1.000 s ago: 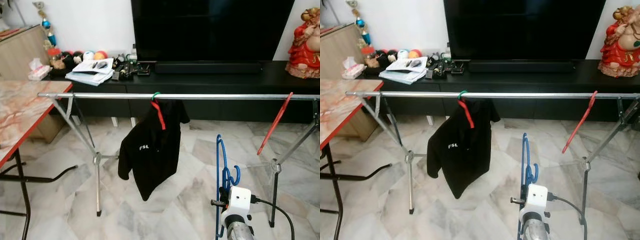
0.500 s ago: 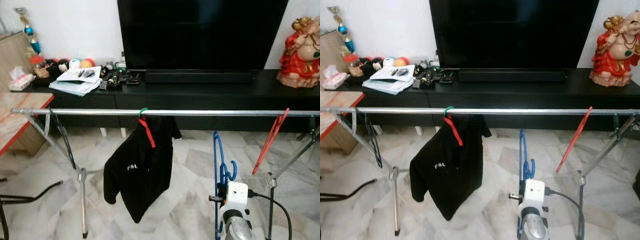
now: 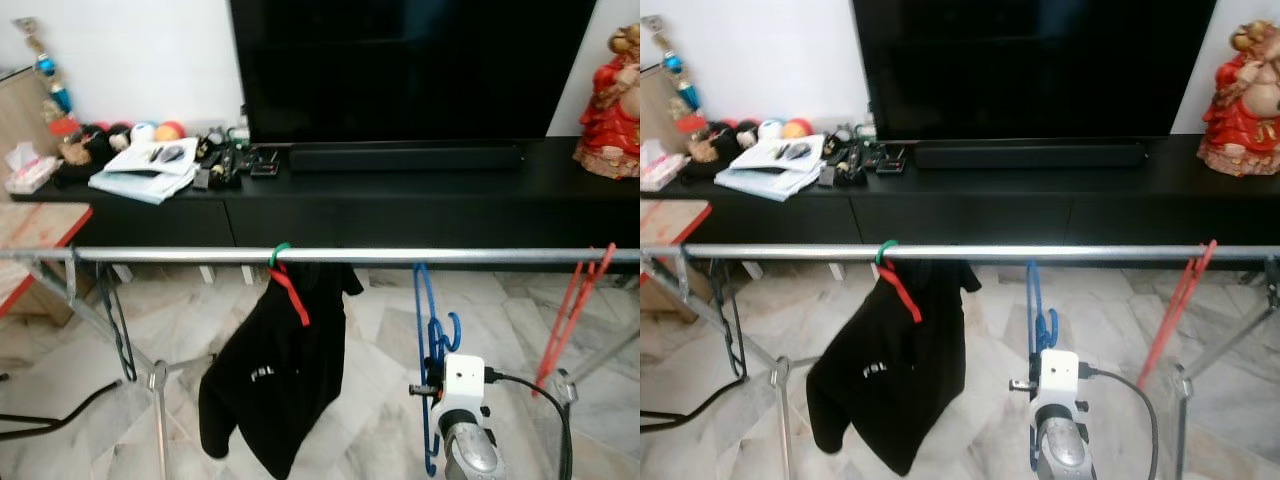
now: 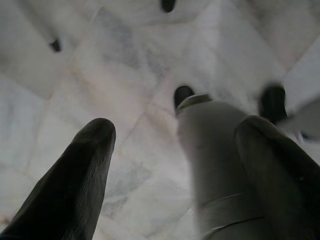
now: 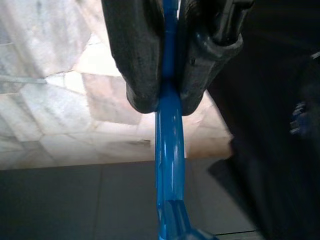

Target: Hang hanger

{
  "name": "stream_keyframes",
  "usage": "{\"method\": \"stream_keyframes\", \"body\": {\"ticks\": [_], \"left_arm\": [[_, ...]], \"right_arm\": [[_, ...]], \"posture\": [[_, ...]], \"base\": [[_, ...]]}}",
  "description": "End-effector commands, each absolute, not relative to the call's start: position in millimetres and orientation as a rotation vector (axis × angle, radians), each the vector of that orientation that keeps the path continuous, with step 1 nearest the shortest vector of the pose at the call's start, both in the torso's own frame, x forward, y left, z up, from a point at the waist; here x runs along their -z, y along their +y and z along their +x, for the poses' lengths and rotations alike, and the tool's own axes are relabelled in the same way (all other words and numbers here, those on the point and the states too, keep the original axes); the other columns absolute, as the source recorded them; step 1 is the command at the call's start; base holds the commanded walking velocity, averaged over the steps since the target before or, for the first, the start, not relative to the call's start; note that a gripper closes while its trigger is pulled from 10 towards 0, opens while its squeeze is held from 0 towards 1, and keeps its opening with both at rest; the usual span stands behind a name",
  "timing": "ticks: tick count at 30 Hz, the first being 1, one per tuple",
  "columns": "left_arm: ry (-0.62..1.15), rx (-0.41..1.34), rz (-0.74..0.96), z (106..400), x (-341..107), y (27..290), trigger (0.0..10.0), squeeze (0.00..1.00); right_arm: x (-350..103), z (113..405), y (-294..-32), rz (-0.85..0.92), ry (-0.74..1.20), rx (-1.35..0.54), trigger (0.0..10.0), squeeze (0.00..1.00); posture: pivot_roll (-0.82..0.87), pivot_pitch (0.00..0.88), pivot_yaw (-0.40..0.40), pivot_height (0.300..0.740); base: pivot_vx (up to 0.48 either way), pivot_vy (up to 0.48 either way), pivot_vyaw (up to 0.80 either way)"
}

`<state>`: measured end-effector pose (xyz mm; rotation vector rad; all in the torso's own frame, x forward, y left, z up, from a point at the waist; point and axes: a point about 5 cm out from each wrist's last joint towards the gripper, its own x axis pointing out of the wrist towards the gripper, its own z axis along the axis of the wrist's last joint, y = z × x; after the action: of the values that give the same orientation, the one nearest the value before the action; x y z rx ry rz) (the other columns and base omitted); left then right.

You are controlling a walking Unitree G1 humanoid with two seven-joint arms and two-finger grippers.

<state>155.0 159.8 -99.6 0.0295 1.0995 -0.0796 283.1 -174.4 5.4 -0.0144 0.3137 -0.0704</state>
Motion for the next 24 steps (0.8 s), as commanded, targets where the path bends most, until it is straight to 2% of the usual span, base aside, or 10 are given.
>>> {"method": "stream_keyframes", "body": {"ticks": [1, 4, 7, 24], "left_arm": [[1.138, 0.076, 0.043, 145, 103, 166, 10.0, 0.0], [1.138, 0.077, 0.056, 144, 103, 170, 10.0, 0.0], [1.14, 0.082, 0.053, 143, 103, 171, 10.0, 0.0], [1.144, 0.106, 0.07, 143, 103, 172, 10.0, 0.0]], "right_arm": [[-9, 285, -182, -0.028, 0.291, 0.09, 10.0, 0.0], [-11, 286, -186, -0.037, 0.288, 0.137, 10.0, 0.0], [-12, 287, -193, -0.005, 0.285, 0.209, 10.0, 0.0], [-35, 300, -204, 0.005, 0.145, 0.325, 10.0, 0.0]], "posture": [[0.02, 0.011, 0.068, 0.74], [0.02, 0.012, 0.067, 0.74], [0.02, 0.012, 0.068, 0.74], [0.02, 0.0, 0.072, 0.74]], "base": [[0.352, 0.0, 0.0], [0.304, 0.0, 0.0], [0.0, 0.0, 0.0], [0.0, 0.0, 0.0]]}}
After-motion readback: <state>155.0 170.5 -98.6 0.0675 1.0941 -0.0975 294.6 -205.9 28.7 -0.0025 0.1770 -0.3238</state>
